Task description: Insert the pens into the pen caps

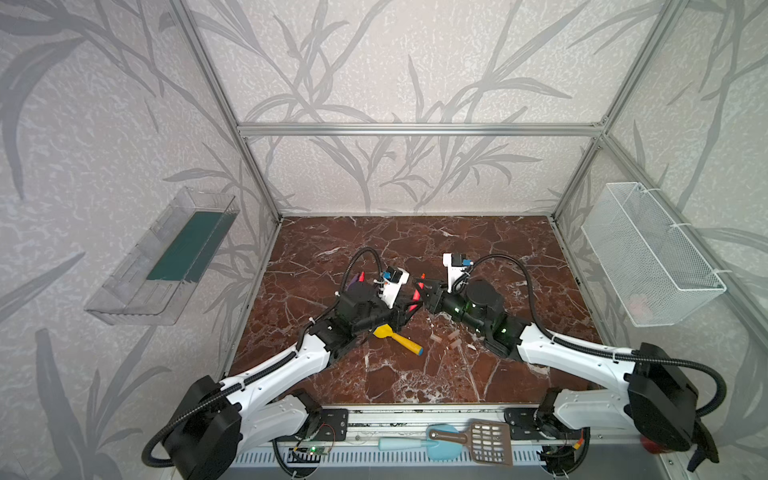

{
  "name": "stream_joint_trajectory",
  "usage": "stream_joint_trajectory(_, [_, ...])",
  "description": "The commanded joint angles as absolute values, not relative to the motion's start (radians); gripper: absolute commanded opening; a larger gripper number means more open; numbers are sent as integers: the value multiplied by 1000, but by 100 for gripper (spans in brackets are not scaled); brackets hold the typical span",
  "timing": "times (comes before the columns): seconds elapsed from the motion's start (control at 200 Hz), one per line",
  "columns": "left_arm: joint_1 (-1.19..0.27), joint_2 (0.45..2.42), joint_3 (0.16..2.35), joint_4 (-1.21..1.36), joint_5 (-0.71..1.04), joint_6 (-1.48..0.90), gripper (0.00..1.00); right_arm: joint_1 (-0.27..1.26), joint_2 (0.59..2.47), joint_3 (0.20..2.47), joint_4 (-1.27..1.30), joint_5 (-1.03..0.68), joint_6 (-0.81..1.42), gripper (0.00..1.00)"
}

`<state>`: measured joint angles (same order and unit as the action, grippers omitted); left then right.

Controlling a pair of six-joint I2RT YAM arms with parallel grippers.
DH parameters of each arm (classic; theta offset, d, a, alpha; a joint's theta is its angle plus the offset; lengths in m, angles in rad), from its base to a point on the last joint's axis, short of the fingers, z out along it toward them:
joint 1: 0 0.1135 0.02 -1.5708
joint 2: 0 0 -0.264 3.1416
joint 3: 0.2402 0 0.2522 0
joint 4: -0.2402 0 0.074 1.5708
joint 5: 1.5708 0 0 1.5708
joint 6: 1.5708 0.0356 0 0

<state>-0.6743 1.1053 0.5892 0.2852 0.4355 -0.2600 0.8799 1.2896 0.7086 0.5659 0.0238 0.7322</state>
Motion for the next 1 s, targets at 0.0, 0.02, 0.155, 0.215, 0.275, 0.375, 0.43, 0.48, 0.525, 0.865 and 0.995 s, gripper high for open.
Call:
stream_joint_trajectory(0.0, [-679, 1109, 622, 305, 430, -247, 26, 884, 1288, 698, 626, 21, 754, 0])
stream_joint_trajectory(0.02, [-679, 1109, 622, 304, 431, -247, 25, 885, 1288, 698, 631, 21, 755, 0])
stream_joint_trajectory(0.155, [-680, 1122, 626, 307, 438, -249, 25, 885, 1283, 681, 653, 27, 762, 0])
stream_joint_trajectory(0.215, [-681, 1127, 627, 307, 437, -250, 21, 885, 1282, 680, 650, 31, 761, 0])
stream_joint_trajectory(0.275, [-680, 1127, 629, 307, 436, -251, 11, 884, 1282, 680, 647, 32, 761, 0])
stream_joint_trajectory(0.375, [-682, 1117, 626, 301, 411, -255, 0, 884, 1282, 681, 646, 32, 757, 0])
stream_joint_trajectory(0.43, [-682, 1110, 622, 301, 383, -262, 0, 885, 1281, 681, 646, 35, 749, 13])
stream_joint_trajectory(0.48, [-680, 1105, 621, 295, 361, -270, 0, 885, 1276, 678, 646, 42, 740, 31])
stream_joint_trajectory(0.525, [-679, 1101, 620, 289, 335, -277, 0, 885, 1266, 674, 643, 53, 732, 46])
stream_joint_trajectory(0.865, [-588, 1008, 580, 212, 65, -370, 0, 888, 1013, 658, 98, 176, 690, 69])
stream_joint_trajectory(0.995, [-587, 972, 560, 184, -53, -376, 0, 890, 914, 575, -50, 212, 716, 69])
